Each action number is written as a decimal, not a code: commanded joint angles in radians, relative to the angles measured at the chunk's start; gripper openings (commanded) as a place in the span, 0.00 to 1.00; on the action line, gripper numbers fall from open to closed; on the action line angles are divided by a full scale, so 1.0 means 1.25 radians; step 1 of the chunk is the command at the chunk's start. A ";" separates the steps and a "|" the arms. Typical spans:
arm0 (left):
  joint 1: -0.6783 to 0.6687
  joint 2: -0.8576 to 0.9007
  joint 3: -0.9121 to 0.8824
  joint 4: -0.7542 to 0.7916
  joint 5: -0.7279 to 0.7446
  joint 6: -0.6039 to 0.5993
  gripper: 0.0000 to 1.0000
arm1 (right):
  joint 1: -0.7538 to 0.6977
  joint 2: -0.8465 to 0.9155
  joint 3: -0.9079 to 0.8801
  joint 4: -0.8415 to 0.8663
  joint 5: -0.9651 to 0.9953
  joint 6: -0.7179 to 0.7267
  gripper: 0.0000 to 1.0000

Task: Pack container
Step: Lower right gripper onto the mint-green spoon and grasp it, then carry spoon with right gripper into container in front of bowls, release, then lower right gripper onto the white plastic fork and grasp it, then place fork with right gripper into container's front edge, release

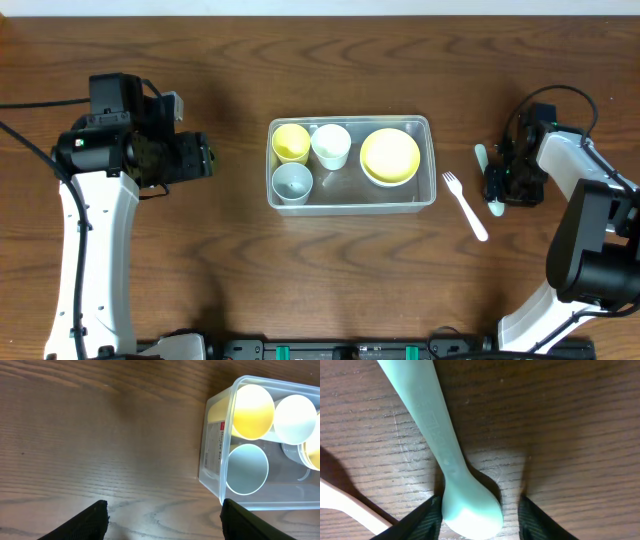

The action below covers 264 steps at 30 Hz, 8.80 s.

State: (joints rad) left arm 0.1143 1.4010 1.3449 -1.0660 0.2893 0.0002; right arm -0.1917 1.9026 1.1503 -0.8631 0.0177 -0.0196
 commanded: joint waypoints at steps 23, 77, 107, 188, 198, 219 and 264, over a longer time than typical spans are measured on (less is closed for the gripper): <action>0.002 0.002 -0.003 -0.002 0.008 0.003 0.73 | -0.003 0.014 -0.017 0.002 0.000 -0.003 0.29; 0.002 0.002 -0.003 -0.002 0.007 0.003 0.73 | 0.601 -0.146 0.271 -0.243 -0.089 -0.453 0.01; 0.002 0.002 -0.003 -0.002 0.008 0.002 0.73 | 0.579 -0.169 0.345 -0.125 0.060 -0.021 0.51; 0.002 0.002 -0.003 -0.015 0.008 0.002 0.73 | 0.204 0.063 0.037 -0.013 -0.078 -0.308 0.73; 0.002 0.002 -0.003 -0.015 0.008 0.002 0.73 | 0.204 0.063 0.037 -0.012 -0.005 -0.266 0.70; 0.002 0.002 -0.003 -0.015 0.008 0.002 0.73 | 0.205 0.063 0.037 -0.011 -0.005 -0.266 0.41; 0.002 0.002 -0.003 -0.014 0.008 0.002 0.73 | 0.218 -0.172 0.240 -0.025 -0.016 -0.167 0.01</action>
State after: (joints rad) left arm 0.1143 1.4010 1.3449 -1.0779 0.2897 0.0002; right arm 0.0631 1.8347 1.3510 -0.8925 0.0177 -0.2775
